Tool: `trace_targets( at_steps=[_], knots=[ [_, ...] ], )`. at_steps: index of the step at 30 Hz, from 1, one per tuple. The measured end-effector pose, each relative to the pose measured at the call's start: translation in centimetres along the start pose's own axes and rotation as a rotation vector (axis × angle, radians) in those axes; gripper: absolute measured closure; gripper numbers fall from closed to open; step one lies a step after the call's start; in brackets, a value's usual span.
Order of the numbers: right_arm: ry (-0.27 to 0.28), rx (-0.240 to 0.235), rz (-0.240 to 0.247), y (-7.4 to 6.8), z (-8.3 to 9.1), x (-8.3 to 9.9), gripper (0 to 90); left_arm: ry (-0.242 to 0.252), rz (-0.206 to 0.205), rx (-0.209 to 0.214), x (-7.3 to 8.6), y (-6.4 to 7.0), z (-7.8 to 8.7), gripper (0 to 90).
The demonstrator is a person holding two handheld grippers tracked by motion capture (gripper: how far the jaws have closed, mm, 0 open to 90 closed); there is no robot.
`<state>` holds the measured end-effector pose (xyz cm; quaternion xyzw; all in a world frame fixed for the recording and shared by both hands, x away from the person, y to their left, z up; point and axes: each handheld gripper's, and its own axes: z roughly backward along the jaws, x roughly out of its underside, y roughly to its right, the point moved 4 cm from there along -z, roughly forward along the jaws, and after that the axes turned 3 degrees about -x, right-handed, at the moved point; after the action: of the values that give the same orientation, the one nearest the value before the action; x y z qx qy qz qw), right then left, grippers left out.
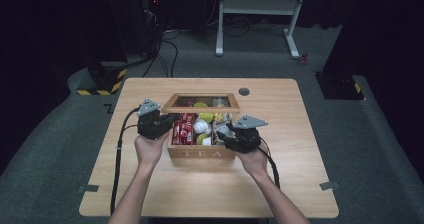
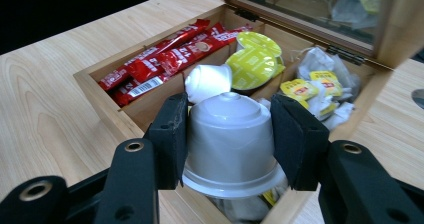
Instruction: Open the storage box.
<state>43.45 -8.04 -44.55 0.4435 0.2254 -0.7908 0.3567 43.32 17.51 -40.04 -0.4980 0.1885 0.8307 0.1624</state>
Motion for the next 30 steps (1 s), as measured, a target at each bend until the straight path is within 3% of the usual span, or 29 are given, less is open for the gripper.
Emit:
trace_targets(
  at_steps=[16,30],
  knots=[
    [0.013,0.047,-0.050,2.1,2.3,1.4,51.6,0.000,0.000,0.004,0.0,0.0,0.0,84.2],
    [0.031,0.114,-0.106,5.0,4.7,3.3,51.5,-0.008,0.000,0.003,0.0,0.0,0.0,84.2]
  ],
)
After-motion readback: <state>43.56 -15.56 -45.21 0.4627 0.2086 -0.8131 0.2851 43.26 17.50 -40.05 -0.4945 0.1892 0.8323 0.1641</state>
